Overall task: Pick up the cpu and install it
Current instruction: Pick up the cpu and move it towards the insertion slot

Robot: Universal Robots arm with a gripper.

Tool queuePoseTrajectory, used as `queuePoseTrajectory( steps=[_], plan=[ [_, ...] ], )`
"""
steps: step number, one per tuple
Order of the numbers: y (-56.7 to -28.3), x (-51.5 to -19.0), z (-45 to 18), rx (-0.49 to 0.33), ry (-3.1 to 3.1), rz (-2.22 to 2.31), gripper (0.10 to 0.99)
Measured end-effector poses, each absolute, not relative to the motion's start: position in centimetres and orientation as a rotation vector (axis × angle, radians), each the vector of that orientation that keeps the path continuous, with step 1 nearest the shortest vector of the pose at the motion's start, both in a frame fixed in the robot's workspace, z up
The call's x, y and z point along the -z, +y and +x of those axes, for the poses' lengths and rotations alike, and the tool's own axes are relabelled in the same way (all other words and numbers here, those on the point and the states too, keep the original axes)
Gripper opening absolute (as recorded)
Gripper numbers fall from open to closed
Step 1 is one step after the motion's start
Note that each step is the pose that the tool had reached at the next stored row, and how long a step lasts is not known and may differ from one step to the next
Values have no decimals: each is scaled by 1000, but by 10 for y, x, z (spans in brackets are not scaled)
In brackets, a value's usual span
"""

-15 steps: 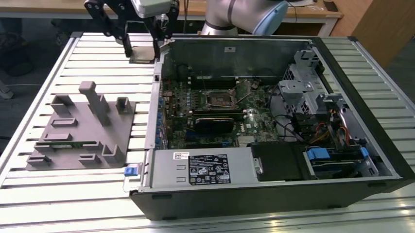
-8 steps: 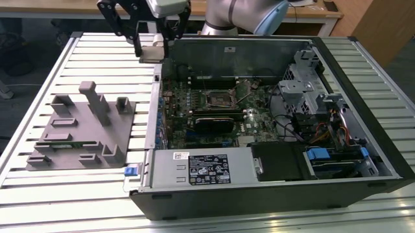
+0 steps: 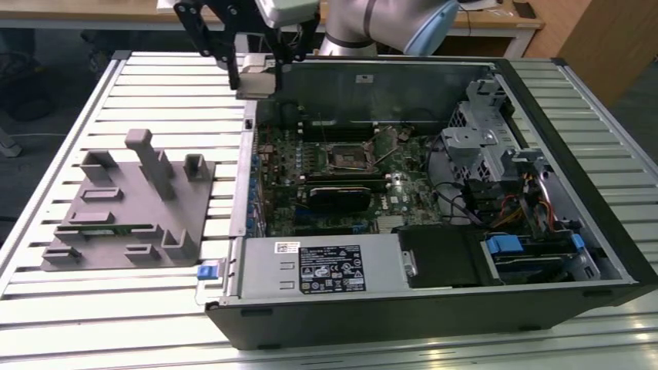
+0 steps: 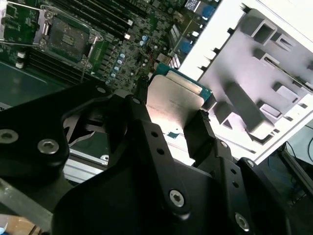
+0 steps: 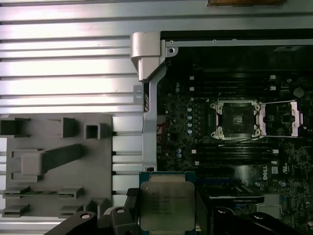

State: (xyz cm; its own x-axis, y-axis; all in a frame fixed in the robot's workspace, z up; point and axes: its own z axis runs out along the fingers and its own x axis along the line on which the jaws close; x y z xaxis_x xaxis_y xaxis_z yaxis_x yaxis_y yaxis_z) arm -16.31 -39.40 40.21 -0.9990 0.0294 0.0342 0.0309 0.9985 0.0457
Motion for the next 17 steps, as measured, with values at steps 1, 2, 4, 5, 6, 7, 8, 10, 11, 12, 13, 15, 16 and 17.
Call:
queuePoseTrajectory(
  steps=[1,2,4,5,6,7,8,10,11,12,13,15,16,17],
  plan=[
    [-394,-402,-161,72,-3106,-47,545],
    [-394,-402,-159,72,-3106,-47,545],
    [-394,-402,-154,72,-3105,-47,545],
    [-394,-402,-151,72,-3105,-47,545],
    [-394,-402,-148,72,-3104,-47,545],
    [-394,-402,-146,73,-3104,-47,545],
    [-394,-402,-142,73,-3104,-47,545],
    [-393,-402,-135,73,-3101,-47,545],
    [-393,-402,-132,73,-3100,-47,545],
    [-393,-402,-128,73,-3099,-47,545],
    [-393,-402,-124,73,-3098,-47,545],
    [-392,-402,-120,73,-3096,-46,545],
    [-391,-402,-118,73,-3095,-46,545],
    [-391,-402,-117,73,-3095,-45,545]
  ],
)
